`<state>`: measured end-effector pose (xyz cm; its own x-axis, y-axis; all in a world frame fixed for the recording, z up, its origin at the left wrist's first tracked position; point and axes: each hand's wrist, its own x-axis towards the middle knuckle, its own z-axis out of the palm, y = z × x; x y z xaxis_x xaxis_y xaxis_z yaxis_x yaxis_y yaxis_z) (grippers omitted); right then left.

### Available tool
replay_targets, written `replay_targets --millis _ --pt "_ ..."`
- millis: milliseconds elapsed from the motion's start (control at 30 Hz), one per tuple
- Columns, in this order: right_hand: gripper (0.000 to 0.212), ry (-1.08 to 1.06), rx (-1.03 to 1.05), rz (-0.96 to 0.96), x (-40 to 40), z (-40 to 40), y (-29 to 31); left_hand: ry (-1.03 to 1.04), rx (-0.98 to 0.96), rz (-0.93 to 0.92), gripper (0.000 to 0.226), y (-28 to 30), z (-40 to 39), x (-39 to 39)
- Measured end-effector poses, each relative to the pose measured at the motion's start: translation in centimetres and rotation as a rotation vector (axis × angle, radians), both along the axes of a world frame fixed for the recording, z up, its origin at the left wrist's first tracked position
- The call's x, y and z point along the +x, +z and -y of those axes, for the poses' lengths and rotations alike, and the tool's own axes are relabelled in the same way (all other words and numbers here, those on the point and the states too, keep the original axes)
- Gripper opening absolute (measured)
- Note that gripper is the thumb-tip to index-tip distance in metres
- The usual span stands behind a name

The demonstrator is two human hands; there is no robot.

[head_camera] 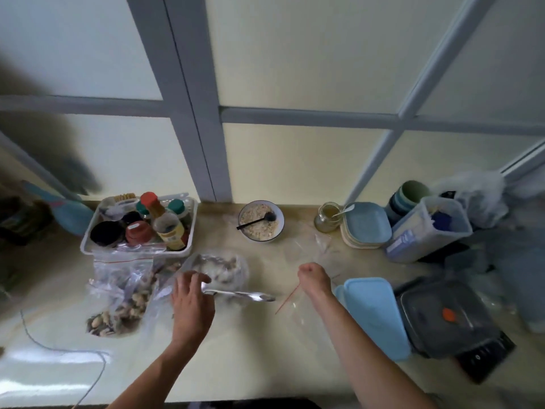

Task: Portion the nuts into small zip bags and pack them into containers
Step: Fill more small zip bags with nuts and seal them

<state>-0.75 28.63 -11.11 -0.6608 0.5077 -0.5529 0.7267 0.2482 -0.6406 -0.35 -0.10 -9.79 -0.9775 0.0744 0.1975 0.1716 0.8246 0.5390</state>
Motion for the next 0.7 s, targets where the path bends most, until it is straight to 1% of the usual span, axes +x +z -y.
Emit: replay_targets --millis 67,133,233,333,400,467,533,600,700 --pt "0.036 0.020 -0.027 0.034 -1.0 -1.6 -0.3 -0.002 0.012 0.035 0.030 -0.1 -1.2 0.0" --pt "0.049 0.025 -0.052 0.057 -2.1 -2.7 -0.2 -0.027 0.004 0.060 0.033 -0.2 -2.0 -0.2" --pt "0.055 0.099 -0.010 0.153 -3.7 -3.7 -0.4 -0.032 0.007 0.114 0.037 -0.3 -2.7 -1.0" --pt "0.048 0.175 0.084 0.242 -4.8 -3.9 -1.5 -0.017 0.033 0.150 0.038 -0.4 -3.3 -1.6" --pt "0.037 0.136 0.143 0.238 -5.2 -3.8 -2.2 0.003 0.039 0.167 0.038 -0.5 -3.7 -1.8" --pt "0.033 0.068 0.180 0.190 -5.4 -4.0 -2.5 0.017 0.036 0.182 0.039 -0.7 -4.3 -2.2" --pt "0.037 0.019 0.224 0.143 -5.3 -4.4 -2.7 0.007 0.027 0.189 0.038 -0.8 -4.9 -2.5" --pt "0.043 -0.093 0.269 0.131 -5.1 -4.7 -2.8 -0.018 0.028 0.189 0.034 -0.9 -5.5 -2.8" --pt "0.064 -0.159 0.282 0.248 -4.7 -5.1 -3.3 -0.057 0.026 0.182 0.023 -0.9 -6.3 -2.9"
